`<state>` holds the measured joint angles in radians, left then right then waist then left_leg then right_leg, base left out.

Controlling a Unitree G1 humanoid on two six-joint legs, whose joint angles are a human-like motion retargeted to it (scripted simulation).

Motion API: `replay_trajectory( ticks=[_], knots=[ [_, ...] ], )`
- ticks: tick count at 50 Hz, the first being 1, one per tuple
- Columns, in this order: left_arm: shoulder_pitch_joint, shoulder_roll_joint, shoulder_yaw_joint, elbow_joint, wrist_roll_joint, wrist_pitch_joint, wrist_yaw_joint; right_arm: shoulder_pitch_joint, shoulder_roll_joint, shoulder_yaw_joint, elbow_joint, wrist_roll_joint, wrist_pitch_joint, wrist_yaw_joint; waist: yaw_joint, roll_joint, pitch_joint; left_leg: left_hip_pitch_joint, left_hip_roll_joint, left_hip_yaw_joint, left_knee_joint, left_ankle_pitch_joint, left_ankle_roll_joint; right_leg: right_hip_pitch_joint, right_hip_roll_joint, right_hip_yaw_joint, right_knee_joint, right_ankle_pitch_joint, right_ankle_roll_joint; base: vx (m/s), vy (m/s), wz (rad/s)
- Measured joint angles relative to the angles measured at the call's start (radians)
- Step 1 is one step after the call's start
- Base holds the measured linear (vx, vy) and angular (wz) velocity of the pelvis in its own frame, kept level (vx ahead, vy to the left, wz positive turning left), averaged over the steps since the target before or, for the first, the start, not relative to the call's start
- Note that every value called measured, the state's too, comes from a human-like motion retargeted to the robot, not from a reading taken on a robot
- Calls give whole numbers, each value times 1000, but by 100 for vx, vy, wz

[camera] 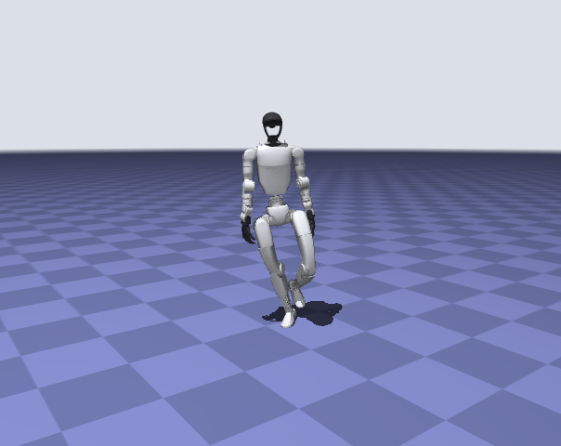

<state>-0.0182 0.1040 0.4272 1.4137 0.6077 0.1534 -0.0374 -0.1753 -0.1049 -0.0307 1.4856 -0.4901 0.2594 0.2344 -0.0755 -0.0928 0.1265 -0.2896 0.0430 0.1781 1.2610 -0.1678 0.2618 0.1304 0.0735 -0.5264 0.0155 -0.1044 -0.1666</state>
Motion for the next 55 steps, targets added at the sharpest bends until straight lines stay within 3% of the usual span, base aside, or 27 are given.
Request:
replay_trajectory(
  ticks=[5, 7, 8, 10, 13, 14, 17, 18, 20, 23, 28, 30, 32, 35, 38, 41, 44, 47, 48, 50, 52, 55],
  knots=[
    [39, 7, 82, 60, -65, 57, -62, -102, 14, 35, -10, -25, -1, -30, 44, 17, -22, -95, 10, 153, -189, -28, 0, 29, -8, -2, -43, 19, 71, 16, 49, 17],
    [48, 4, 86, 82, -85, 69, -84, -126, 19, 43, -20, -23, -8, -24, 26, 20, -35, -95, -82, 192, -420, 14, -14, 30, -47, -37, -58, 40, 120, 18, 67, 84],
    [52, 3, 83, 88, -88, 73, -91, -135, 21, 47, -28, -22, -14, -19, 14, 27, -40, -90, -136, 169, -547, 53, -55, 32, -53, -59, -65, 46, 137, 21, 43, 72],
    [58, 6, 82, 96, -70, 77, -104, -150, 29, 56, -41, -21, -26, -10, 6, 51, -35, -51, -193, 87, -771, 154, -196, 56, -29, -78, -71, 46, 161, 25, 14, 21],
    [63, 3, 68, 100, -23, 72, -113, -151, 38, 72, -46, -25, -41, -9, 19, 104, -20, 41, -189, 33, -1002, 313, -370, 109, 31, -61, -66, 34, 190, 38, 7, -25],
    [62, -2, 61, 102, -7, 71, -118, -146, 36, 74, -44, -31, -43, -8, 24, 110, -20, 67, -199, 37, -1041, 328, -339, 130, 32, -61, -66, 32, 205, 42, 11, -21],
    [56, -19, 38, 109, 38, 73, -139, -111, 23, 70, -26, -57, -40, -5, 22, 100, -40, 125, -266, 100, -1086, 316, -101, 187, -1, -77, -59, 15, 259, 57, 16, 9],
    [53, -22, 35, 111, 53, 74, -145, -91, 18, 67, -20, -70, -37, -6, 21, 98, -52, 135, -283, 68, -1095, 302, -71, 198, -8, -67, -47, 0, 274, 59, 15, 10],
    [43, -29, 34, 104, 70, 73, -154, -52, 13, 59, -7, -102, -32, -22, 16, 88, -69, 135, -313, -9, -1082, 281, -51, 213, -28, -69, -20, 1, 304, 47, 8, -8],
    [14, -28, -2, 88, 40, 74, -144, 5, 5, 55, 25, -102, -13, -63, 25, 94, -71, 172, -295, 41, -1095, 260, -35, 230, -61, -113, 63, 57, 371, 39, 3, -30],
    [-46, -29, -66, 41, 3, 51, -125, 100, -20, 4, 41, -93, 5, -77, -19, 171, -58, 245, -227, -32, -1118, 238, -18, 109, -51, -8, 402, 224, 406, 38, 6, -3],
    [-77, -20, -81, 19, -1, 43, -127, 126, -30, -8, 46, -78, 1, -86, -47, 209, -35, 267, -183, -44, -1110, 222, -14, 33, -66, -9, 588, 156, 391, 28, 5, -19],
    [-115, -3, -106, 0, -7, 38, -123, 139, -38, -17, 71, -40, 0, -92, -55, 224, -15, 285, -156, -30, -1113, 209, -11, -32, -109, -40, 715, 93, 323, 24, 1, -35],
    [-163, 18, -148, -32, -3, 25, -112, 158, -51, -16, 119, 13, -2, -53, -76, 212, -7, 309, -152, -12, -1134, 200, -8, -144, -138, -40, 796, 41, 298, 15, -5, 9],
    [-196, 26, -171, -66, 2, 4, -118, 189, -57, -15, 129, -13, -1, 3, -105, 189, -12, 325, -176, -16, -1157, 194, -1, -237, -109, 16, 706, 11, 308, 23, -6, 28],
    [-213, 29, -186, -101, 2, -13, -132, 218, -53, -20, 120, -26, -3, 6, -124, 155, -16, 352, -207, -14, -1183, 179, 0, -280, -79, 59, 503, -20, 260, 22, -10, 14],
    [-214, 30, -200, -127, 3, -30, -140, 239, -39, -35, 109, -4, -9, 5, -123, 116, -16, 398, -239, 0, -1206, 152, 0, -271, -78, 21, 301, -36, 175, 29, -14, -4],
    [-197, 30, -208, -131, 12, -42, -141, 255, -20, -49, 99, 15, -16, 25, -115, 97, -20, 447, -239, 35, -1217, 115, 0, -233, -69, -74, 183, -22, 45, 40, -15, -21],
    [-186, 27, -208, -127, 17, -42, -139, 260, -15, -49, 96, 17, -18, 29, -112, 96, -28, 458, -232, 44, -1215, 101, 0, -213, -58, -109, 161, -50, 30, 39, -21, -34],
    [-157, 24, -202, -114, 30, -38, -136, 262, -8, -50, 91, 16, -24, 36, -100, 90, -35, 483, -217, 73, -1200, 71, 0, -164, -59, -204, 139, -67, 24, 37, -27, -42],
    [-132, 23, -180, -85, 63, -32, -128, 225, -13, -59, 97, 1, -26, 53, -112, 54, -4, 521, -210, 95, -1139, 47, 0, -179, -29, 90, 176, -68, 33, 44, -34, -31],
    [-87, 23, -159, -20, 97, -7, -146, 183, -25, -47, 94, -5, -27, 48, -110, 20, 1, 526, -175, 200, -983, 89, 0, -82, -41, 14, 132, -114, 8, 43, -28, -68]
  ],
)
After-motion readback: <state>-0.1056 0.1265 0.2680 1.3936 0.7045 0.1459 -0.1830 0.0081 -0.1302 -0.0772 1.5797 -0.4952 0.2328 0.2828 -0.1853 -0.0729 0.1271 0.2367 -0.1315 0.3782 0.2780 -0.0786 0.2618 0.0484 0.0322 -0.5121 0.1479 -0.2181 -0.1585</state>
